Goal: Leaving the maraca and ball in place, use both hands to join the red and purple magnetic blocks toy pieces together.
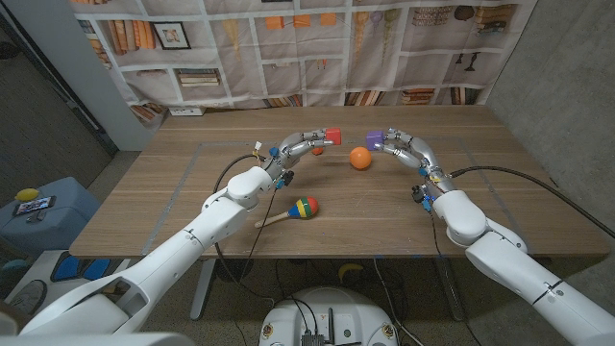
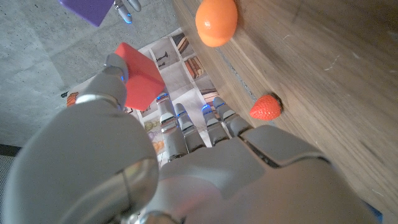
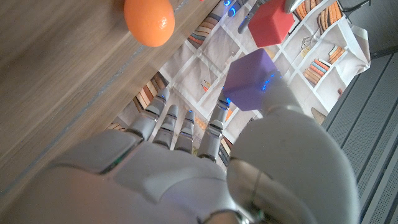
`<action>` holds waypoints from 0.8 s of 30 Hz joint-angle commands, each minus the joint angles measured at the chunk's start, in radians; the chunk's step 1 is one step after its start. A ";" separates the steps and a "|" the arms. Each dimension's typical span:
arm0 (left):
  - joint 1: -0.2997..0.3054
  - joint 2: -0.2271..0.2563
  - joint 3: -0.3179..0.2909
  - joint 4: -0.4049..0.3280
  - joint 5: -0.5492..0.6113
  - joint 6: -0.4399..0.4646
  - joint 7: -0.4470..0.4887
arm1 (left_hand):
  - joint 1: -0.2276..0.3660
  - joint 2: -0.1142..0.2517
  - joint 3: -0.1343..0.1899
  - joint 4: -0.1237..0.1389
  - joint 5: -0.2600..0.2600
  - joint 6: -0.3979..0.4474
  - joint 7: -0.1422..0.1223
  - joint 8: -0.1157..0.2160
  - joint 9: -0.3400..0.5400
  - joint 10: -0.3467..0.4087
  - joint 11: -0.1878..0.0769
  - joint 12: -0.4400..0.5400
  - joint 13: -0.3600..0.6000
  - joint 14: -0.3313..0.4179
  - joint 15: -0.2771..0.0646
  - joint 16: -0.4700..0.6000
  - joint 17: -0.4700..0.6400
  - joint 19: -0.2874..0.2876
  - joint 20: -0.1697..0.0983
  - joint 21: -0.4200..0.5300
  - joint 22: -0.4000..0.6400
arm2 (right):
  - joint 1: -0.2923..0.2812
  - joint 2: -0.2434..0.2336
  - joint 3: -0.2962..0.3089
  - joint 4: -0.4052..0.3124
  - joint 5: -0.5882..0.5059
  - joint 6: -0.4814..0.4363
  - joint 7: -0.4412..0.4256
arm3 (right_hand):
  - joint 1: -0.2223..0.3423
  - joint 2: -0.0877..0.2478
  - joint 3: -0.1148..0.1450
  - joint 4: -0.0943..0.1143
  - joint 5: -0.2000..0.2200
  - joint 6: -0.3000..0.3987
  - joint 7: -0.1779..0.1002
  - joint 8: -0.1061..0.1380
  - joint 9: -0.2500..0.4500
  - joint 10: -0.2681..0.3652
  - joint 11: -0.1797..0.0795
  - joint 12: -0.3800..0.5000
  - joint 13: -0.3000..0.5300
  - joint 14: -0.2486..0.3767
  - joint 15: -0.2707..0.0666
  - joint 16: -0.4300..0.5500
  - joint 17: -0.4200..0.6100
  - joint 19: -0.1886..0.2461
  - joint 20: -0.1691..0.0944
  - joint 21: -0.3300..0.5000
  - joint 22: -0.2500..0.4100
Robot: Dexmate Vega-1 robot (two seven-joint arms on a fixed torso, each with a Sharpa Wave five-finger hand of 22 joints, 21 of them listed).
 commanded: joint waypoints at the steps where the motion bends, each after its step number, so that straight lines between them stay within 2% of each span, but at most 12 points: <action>1: 0.001 -0.006 0.005 -0.005 -0.011 -0.010 -0.015 | 0.032 0.044 -0.003 0.004 0.007 0.116 -0.019 0.008 0.004 0.005 0.000 0.004 0.003 0.006 -0.048 0.001 0.002 0.000 0.005 0.002 0.006 | 0.037 0.035 -0.036 0.041 0.048 0.067 0.018 | 0.027 0.038 -0.001 0.007 0.007 0.031 -0.023 0.002 0.002 0.001 -0.001 -0.002 0.000 -0.005 0.003 -0.006 0.003 -0.004 -0.001 0.002 0.004; 8: 0.001 -0.008 0.008 -0.013 -0.009 -0.003 -0.009 | 0.031 0.046 -0.005 0.004 0.007 0.115 -0.018 0.008 0.004 -0.004 0.012 -0.001 0.003 0.004 -0.046 0.000 0.002 0.001 0.006 0.002 0.006 | 0.046 0.052 -0.052 0.055 0.054 0.086 0.016 | 0.025 0.040 -0.003 0.007 0.008 0.029 -0.019 0.001 -0.001 -0.001 0.000 -0.003 0.000 -0.006 0.004 -0.006 0.003 -0.004 -0.002 0.002 0.004; 24: -0.009 -0.021 0.019 -0.003 -0.019 -0.006 -0.031 | 0.029 0.047 -0.009 0.003 0.007 0.116 -0.020 0.008 0.004 -0.014 0.016 -0.004 0.004 0.001 -0.044 -0.001 0.002 -0.002 0.005 0.001 0.006 | 0.067 0.067 -0.072 0.072 0.068 0.100 0.025 | 0.021 0.042 -0.006 0.008 0.008 0.030 -0.018 0.000 -0.007 -0.001 0.002 -0.003 -0.001 -0.008 0.006 -0.008 0.004 -0.005 -0.003 0.003 0.004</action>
